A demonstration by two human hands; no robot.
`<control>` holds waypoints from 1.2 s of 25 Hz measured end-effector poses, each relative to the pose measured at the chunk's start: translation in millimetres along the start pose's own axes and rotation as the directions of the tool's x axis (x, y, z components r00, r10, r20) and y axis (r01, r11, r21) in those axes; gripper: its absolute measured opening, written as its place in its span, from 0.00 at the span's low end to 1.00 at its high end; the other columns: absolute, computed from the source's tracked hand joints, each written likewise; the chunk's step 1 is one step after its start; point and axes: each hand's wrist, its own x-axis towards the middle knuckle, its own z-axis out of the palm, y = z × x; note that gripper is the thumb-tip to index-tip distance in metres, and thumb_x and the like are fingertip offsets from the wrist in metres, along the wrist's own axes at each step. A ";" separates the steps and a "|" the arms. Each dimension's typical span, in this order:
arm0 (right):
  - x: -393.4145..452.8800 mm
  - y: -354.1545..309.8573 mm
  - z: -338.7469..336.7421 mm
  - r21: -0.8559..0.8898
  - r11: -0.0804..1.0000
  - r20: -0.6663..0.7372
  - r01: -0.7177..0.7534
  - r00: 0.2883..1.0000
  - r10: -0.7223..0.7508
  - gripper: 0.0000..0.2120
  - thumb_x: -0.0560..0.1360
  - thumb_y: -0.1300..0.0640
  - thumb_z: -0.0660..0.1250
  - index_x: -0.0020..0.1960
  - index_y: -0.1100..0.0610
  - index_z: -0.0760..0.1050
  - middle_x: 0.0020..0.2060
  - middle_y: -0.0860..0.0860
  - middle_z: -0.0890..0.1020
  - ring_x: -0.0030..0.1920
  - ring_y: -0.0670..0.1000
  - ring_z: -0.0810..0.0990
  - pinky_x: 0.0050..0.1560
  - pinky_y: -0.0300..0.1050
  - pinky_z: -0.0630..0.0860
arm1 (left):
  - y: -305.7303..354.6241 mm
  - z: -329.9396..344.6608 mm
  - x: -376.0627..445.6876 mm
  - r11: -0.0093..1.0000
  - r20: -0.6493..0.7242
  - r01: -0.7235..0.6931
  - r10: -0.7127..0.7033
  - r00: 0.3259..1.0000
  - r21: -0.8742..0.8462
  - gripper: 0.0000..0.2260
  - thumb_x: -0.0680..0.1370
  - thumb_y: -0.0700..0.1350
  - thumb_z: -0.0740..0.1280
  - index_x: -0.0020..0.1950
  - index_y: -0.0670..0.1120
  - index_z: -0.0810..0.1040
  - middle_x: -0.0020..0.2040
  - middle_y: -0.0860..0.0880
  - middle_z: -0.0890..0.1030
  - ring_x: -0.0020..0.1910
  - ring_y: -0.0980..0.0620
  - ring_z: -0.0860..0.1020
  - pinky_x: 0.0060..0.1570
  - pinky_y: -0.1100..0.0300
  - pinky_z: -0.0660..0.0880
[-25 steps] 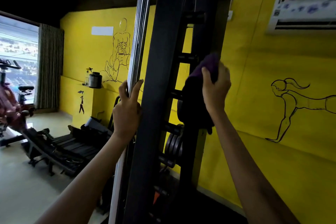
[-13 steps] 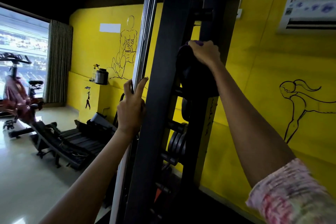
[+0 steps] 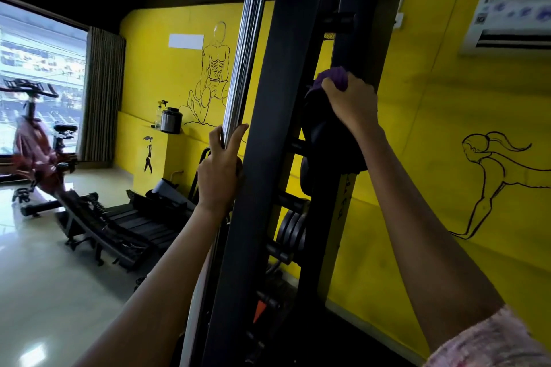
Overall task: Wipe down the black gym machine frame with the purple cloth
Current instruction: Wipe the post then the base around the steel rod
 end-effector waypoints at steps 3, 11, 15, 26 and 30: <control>-37.7 10.4 -16.2 0.067 0.998 -0.086 -0.020 0.996 0.025 0.16 0.79 0.48 0.59 0.58 0.58 0.73 0.46 0.52 0.76 0.46 0.50 0.73 0.43 0.36 0.62 | 1.2 0.5 -0.2 1.000 0.015 0.018 -0.018 1.000 -0.004 0.34 0.68 0.27 0.69 0.68 0.52 0.64 0.58 0.34 0.73 0.27 0.43 0.77 0.22 0.57 0.74; -203.2 72.6 120.9 -0.227 0.931 0.119 0.285 0.957 -0.264 0.25 0.77 0.43 0.55 0.67 0.58 0.66 0.62 0.60 0.75 0.56 0.61 0.76 0.45 0.49 0.78 | 3.5 -0.6 -2.0 0.997 0.012 0.044 -0.043 0.999 -0.069 0.30 0.71 0.29 0.64 0.67 0.53 0.63 0.59 0.34 0.72 0.31 0.41 0.78 0.24 0.54 0.77; -197.6 84.0 136.9 -0.421 0.831 0.184 0.363 0.932 -0.314 0.27 0.75 0.43 0.56 0.68 0.58 0.66 0.64 0.61 0.74 0.53 0.64 0.76 0.36 0.50 0.81 | 4.8 -1.0 -1.4 0.997 0.034 0.061 -0.060 0.998 -0.046 0.30 0.71 0.29 0.64 0.67 0.53 0.63 0.59 0.34 0.72 0.30 0.40 0.78 0.24 0.57 0.73; -142.9 60.0 96.3 -0.086 0.983 0.383 -0.161 0.906 0.182 0.31 0.75 0.36 0.58 0.60 0.62 0.75 0.55 0.60 0.78 0.56 0.62 0.76 0.51 0.50 0.72 | 16.9 -13.2 -2.6 0.982 0.149 0.181 -0.186 0.971 0.047 0.29 0.73 0.30 0.56 0.72 0.48 0.67 0.62 0.36 0.69 0.30 0.45 0.66 0.31 0.55 0.63; -149.9 56.5 92.8 -0.064 0.980 0.359 -0.190 0.912 0.200 0.30 0.76 0.37 0.58 0.58 0.63 0.75 0.54 0.60 0.78 0.56 0.62 0.76 0.51 0.50 0.72 | 18.3 -15.7 -2.6 0.981 0.175 0.172 -0.185 0.967 0.083 0.28 0.74 0.30 0.56 0.73 0.48 0.65 0.63 0.37 0.68 0.32 0.42 0.70 0.32 0.55 0.65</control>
